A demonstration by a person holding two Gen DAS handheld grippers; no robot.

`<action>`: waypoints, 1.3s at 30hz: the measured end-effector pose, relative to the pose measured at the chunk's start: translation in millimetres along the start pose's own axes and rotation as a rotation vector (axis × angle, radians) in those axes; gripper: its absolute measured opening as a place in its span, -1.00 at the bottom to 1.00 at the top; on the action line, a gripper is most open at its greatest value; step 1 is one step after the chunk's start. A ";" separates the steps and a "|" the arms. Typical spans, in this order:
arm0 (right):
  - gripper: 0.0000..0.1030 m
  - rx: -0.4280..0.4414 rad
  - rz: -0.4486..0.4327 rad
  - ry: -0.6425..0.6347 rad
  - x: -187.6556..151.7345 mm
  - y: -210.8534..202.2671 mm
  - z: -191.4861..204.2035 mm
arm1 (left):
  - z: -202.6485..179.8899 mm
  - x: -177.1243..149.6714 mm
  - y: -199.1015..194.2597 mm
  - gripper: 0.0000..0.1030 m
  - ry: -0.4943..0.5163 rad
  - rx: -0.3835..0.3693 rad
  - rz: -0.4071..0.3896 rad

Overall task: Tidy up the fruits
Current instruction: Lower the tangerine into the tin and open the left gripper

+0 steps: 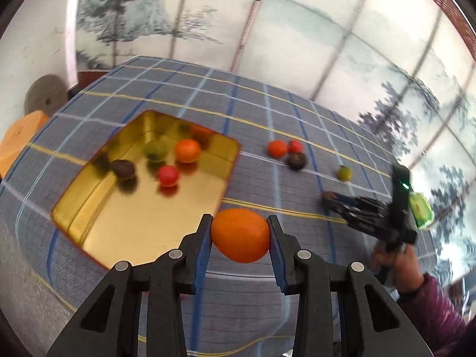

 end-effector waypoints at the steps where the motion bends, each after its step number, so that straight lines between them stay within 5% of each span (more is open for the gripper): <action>1: -0.34 0.004 -0.002 -0.001 -2.0 -0.6 3.8 | 9.3 -0.8 0.6 -0.28 -0.016 0.013 -0.001; 16: -0.34 -0.005 0.011 -0.033 -8.6 5.2 25.4 | 84.1 -17.0 9.5 -0.28 -0.100 0.131 -0.001; 39: -0.34 -0.025 0.033 -0.053 -9.2 11.5 30.1 | 133.4 10.3 48.1 -0.25 0.015 0.346 -0.005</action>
Point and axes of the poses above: each gripper's, at about its wrist camera, not at the fingertips, and y roughly the way its jaws point, z to its left, x to its top, the point moved 8 cm from there along y, roughly the way its jaws point, and after that the axes turned 3 degrees about z, right-handed, at the moved point
